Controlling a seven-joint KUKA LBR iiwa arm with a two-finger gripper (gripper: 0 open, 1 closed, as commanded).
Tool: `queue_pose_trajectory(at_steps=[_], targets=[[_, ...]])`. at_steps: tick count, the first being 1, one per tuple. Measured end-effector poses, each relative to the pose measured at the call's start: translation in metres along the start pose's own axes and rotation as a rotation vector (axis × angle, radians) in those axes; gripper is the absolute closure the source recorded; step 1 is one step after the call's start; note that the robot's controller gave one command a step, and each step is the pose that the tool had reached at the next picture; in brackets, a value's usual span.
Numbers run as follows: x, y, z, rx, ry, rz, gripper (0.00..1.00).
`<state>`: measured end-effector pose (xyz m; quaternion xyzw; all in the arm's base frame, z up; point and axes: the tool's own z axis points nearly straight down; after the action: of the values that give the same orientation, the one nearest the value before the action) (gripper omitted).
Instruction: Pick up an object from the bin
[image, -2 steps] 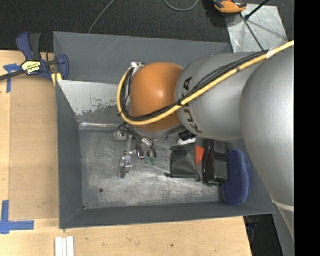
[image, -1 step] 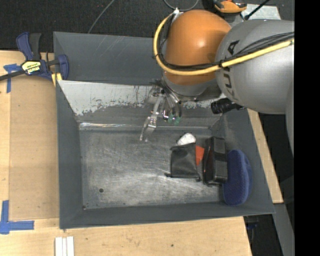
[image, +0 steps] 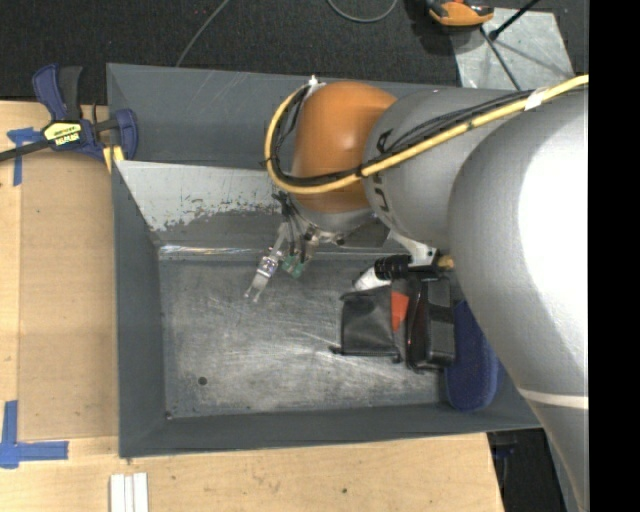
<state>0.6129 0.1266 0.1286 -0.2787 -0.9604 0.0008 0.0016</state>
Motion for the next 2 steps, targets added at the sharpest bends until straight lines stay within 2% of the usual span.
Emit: queue_pose_trajectory(at_steps=[1, 2], targets=[[-0.001, 0.001, -0.003, -0.004, -0.004, 0.0, 1.0], [-0.001, 0.005, -0.013, -0.005, -0.007, -0.086, 1.0]])
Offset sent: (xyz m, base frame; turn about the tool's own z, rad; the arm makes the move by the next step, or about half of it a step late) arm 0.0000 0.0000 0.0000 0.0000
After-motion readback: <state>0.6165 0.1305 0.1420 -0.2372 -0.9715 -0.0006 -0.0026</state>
